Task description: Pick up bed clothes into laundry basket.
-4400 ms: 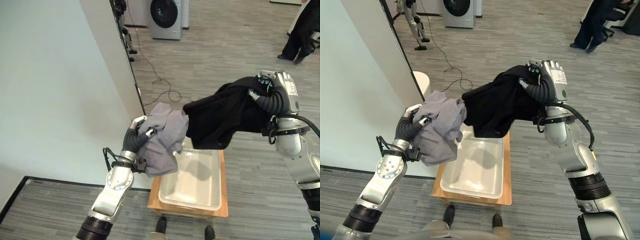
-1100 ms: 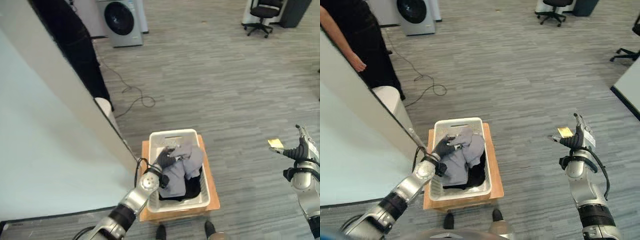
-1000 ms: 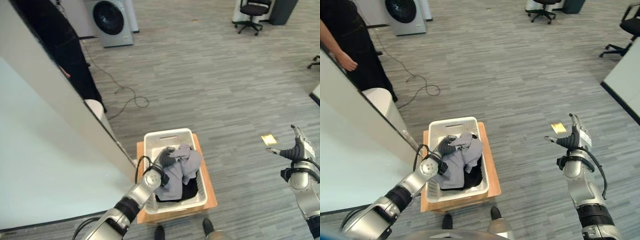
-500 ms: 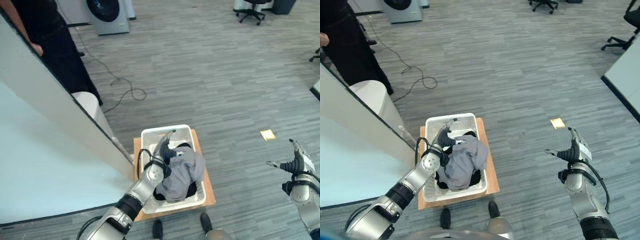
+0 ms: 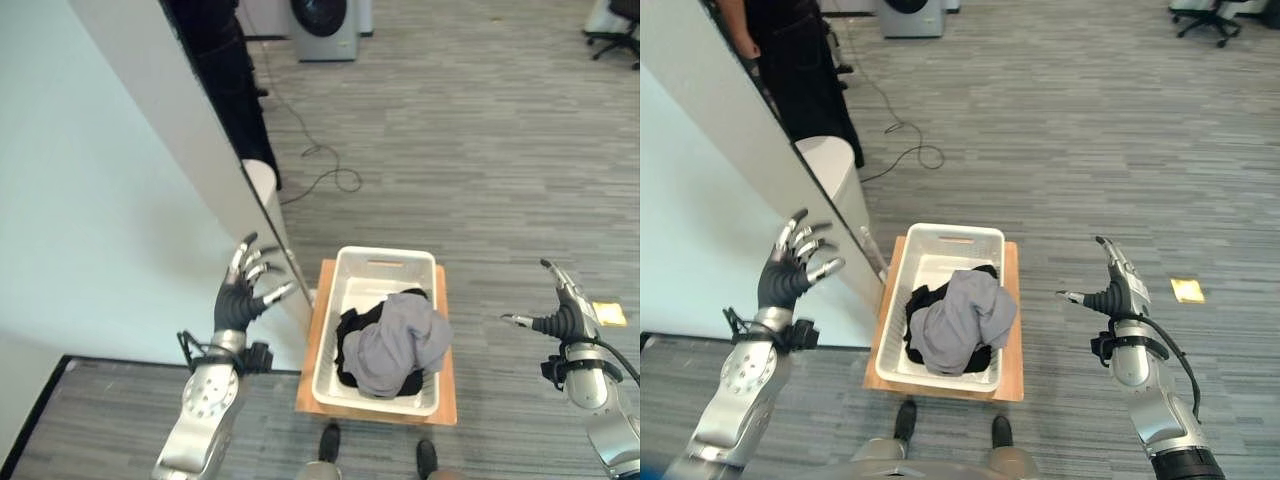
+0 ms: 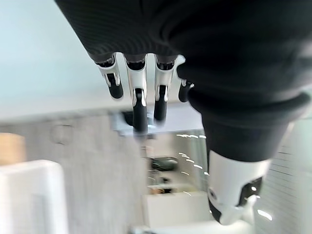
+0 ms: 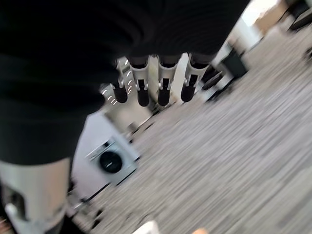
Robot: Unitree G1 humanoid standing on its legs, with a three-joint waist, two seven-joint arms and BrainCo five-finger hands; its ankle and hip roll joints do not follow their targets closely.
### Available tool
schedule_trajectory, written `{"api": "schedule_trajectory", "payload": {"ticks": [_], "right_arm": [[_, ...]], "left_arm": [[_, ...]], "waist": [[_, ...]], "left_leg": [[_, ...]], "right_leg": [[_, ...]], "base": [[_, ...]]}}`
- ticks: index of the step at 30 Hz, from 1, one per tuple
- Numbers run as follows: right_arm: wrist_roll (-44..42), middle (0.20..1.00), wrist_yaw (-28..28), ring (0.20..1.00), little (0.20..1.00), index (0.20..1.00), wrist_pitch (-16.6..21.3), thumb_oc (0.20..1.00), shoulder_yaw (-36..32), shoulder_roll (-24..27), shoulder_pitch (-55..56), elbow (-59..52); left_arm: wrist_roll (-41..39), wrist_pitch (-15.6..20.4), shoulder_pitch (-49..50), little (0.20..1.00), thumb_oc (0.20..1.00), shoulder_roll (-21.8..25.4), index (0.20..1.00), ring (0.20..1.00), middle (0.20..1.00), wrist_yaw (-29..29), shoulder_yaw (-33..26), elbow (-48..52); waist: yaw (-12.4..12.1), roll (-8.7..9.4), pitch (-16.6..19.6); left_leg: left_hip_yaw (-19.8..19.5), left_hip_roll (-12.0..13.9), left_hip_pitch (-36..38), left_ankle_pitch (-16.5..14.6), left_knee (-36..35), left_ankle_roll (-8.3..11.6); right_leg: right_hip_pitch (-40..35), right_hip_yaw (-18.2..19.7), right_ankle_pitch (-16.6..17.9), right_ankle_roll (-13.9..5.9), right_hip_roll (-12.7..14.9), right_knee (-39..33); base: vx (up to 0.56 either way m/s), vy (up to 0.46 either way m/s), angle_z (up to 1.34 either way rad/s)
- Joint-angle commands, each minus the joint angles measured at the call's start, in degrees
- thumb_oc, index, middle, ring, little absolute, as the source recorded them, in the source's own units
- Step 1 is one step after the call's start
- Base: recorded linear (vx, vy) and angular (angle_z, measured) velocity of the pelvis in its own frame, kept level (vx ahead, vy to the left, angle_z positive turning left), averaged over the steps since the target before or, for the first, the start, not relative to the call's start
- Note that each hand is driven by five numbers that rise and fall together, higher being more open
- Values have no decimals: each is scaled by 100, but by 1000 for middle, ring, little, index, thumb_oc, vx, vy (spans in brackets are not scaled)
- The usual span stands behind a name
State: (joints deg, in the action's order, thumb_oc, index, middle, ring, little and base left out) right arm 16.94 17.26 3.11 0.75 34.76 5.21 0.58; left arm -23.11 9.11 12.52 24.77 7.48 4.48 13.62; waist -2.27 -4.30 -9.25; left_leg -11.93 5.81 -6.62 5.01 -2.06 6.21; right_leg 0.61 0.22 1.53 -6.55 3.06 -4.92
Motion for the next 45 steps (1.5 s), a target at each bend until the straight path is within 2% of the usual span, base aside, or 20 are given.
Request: {"api": "schedule_trajectory", "payload": {"ticks": [1, 5, 6, 11, 12, 14, 15, 17, 18, 19, 20, 25, 28, 30, 32, 36, 40, 42, 43, 45], "right_arm": [[-280, 1000, -154, 1000, 1000, 1000, 338, 1000, -169, 88, -466, -395], [-476, 1000, -367, 1000, 1000, 1000, 341, 1000, -63, -103, -304, -382], [-475, 1000, -369, 1000, 1000, 1000, 339, 1000, -58, -101, -294, -386], [-740, 1000, -418, 1000, 1000, 1000, 341, 1000, -273, -384, 77, -179], [-722, 1000, -472, 1000, 1000, 1000, 337, 1000, -314, -460, 185, -205], [-704, 1000, -507, 1000, 1000, 1000, 323, 1000, -311, -515, 193, -245], [-658, 1000, -533, 1000, 1000, 1000, 280, 1000, -260, -640, 187, -273], [-625, 1000, -547, 1000, 1000, 1000, 264, 1000, -257, -703, 152, -285], [-537, 1000, -611, 1000, 1000, 1000, 192, 1000, -205, -809, 65, -298], [-537, 1000, -612, 1000, 1000, 1000, 191, 1000, -205, -814, 56, -296], [-564, 1000, -634, 1000, 1000, 1000, 212, 1000, -110, -885, -83, -271], [-695, 1000, -699, 1000, 1000, 1000, 215, 1000, 187, -1008, -287, -297], [-820, 1000, -746, 1000, 1000, 1000, 328, 1000, 489, -1165, -391, -507], [-788, 1000, -775, 1000, 1000, 1000, 317, 1000, 581, -1164, -486, -572], [-868, 1000, -833, 1000, 1000, 1000, 339, 1000, 901, -1163, -781, -673], [-1070, 1000, -819, 1000, 1000, 1000, 398, 1000, 1224, -1063, -1232, -621], [-1366, 1000, -776, 1000, 1000, 1000, 438, 1000, 1593, -1015, -2042, -389], [-1395, 1000, -637, 1000, 1000, 1000, 373, 1000, 1620, -937, -2271, -153], [-1396, 1000, -633, 1000, 1000, 1000, 377, 1000, 1623, -939, -2287, -142], [-1391, 1000, -512, 1000, 1000, 1000, 327, 1000, 1746, -1008, -2550, -79]], "left_arm": [[-723, 353, -487, 1000, 1000, 120, 1000, 1000, 1000, -482, -293, -220], [-823, 292, -161, 1000, 1000, -146, 1000, 1000, 1000, -770, -518, -457], [-824, 291, -145, 1000, 1000, -148, 1000, 1000, 1000, -773, -520, -452], [-607, 267, -165, 1000, 1000, -82, 1000, 1000, 1000, -743, -453, -504], [-556, 227, -284, 1000, 1000, -154, 1000, 1000, 1000, -817, -348, -512], [-508, 232, -400, 1000, 1000, -186, 1000, 1000, 1000, -819, -277, -541], [-496, 246, -531, 1000, 1000, -265, 1000, 1000, 1000, -815, -202, -607], [-484, 255, -585, 1000, 1000, -292, 1000, 1000, 1000, -810, -194, -620], [-469, 303, -698, 1000, 1000, -306, 1000, 1000, 1000, -763, -160, -663], [-468, 304, -706, 1000, 1000, -302, 1000, 1000, 1000, -763, -164, -666], [-583, 324, -779, 1000, 1000, -317, 1000, 1000, 1000, -746, -125, -743], [-796, 281, -617, 1000, 1000, -373, 1000, 1000, 1000, -713, -91, -775], [-719, 226, -663, 1000, 1000, -426, 1000, 1000, 1000, -517, -24, -878], [-706, 248, -679, 1000, 1000, -445, 1000, 1000, 1000, -441, -53, -864], [-745, 326, -631, 1000, 1000, -568, 1000, 1000, 1000, -258, -186, -894], [-764, 461, -508, 1000, 1000, -635, 1000, 1000, 1000, -146, -411, -806], [-816, 532, -583, 1000, 1000, -584, 1000, 1000, 1000, -131, -509, -843], [-906, 528, -808, 1000, 1000, -547, 1000, 1000, 1000, -36, -466, -953], [-907, 528, -819, 1000, 1000, -547, 1000, 1000, 1000, -36, -471, -955], [-1001, 616, -805, 1000, 1000, -537, 1000, 1000, 1000, 67, -548, -977]], "waist": [[-73, 625, -284], [87, 743, -77], [94, 712, -80], [592, 436, 394], [743, 320, 439], [804, 348, 433], [839, 367, 356], [880, 398, 292], [967, 467, 79], [977, 514, 84], [874, 528, -29], [546, 364, -31], [435, 394, 65], [377, 398, 75], [104, 524, 151], [-100, 597, 128], [-485, 591, -20], [-440, 668, -189], [-432, 661, -182], [-446, 856, -247]], "left_leg": [[-92, -437, -194, -1064, 1580, -117], [-27, -38, 362, -1025, 3584, -195], [-40, -4, 379, -1054, 3600, -188], [590, 1068, 1802, -778, 2181, 195], [834, 943, 2131, -1663, 1470, 135], [951, 830, 2196, -1987, 1055, 86], [855, 522, 2233, -2317, 574, -109], [799, 367, 2243, -2292, 389, -210], [587, 65, 2134, -2189, 253, -355], [574, 17, 2113, -2143, 236, -356], [497, -185, 1878, -1906, 136, -472], [121, -527, 1372, -1132, -242, -677], [-414, -663, 953, -791, -203, -613], [-471, -669, 847, -726, -192, -575], [-472, -797, 495, -622, -125, -519], [-568, -890, 234, -531, -8, -519], [-896, -1139, -279, -197, 89, -339], [-184, -1048, -507, -448, 515, -367], [-191, -1045, -548, -438, 539, -362], [649, -728, -407, -924, 1296, -341]], "right_leg": [[341, -282, -114, 144, 96, -8], [614, -607, 72, 209, 237, -8], [588, -622, 60, 214, 203, -8], [741, -1145, 276, 82, 48, -8], [890, -1295, 394, -17, -23, -8], [1042, -1343, 507, -66, 60, -8], [1301, -1381, 784, -170, 133, 27], [1436, -1347, 914, -246, 188, 64], [1684, -759, 1267, -541, 236, 298], [1715, -744, 1282, -542, 283, 310], [1808, -64, 838, -589, 169, 713], [1261, 788, 149, -221, -183, 2324], [527, 1815, -301, -50, -685, 2854], [273, 1827, -552, 35, -572, 2496], [-254, 1848, -879, 250, -403, 1231], [-460, 2040, -665, 269, -442, 483], [-542, 1791, -661, 499, -537, 109], [-382, 1291, -723, 503, -413, 255], [-356, 1286, -703, 499, -421, 253], [-311, 256, -482, 395, -5, 92]], "base": [[-360, -64, 29], [-300, -45, 35], [-195, 51, 0], [-198, 99, 50], [-481, 139, 86], [-415, 130, 97], [-272, 104, 29], [-481, 154, 20], [-539, 149, 47], [-747, 157, 66], [-549, 72, 72], [-446, 78, 11], [-237, -50, 145], [-147, -61, 104], [-155, -129, 67], [-124, -116, 64], [-143, -93, 40], [-227, -69, 179], [-210, -38, 247], [-275, -40, 284]]}}
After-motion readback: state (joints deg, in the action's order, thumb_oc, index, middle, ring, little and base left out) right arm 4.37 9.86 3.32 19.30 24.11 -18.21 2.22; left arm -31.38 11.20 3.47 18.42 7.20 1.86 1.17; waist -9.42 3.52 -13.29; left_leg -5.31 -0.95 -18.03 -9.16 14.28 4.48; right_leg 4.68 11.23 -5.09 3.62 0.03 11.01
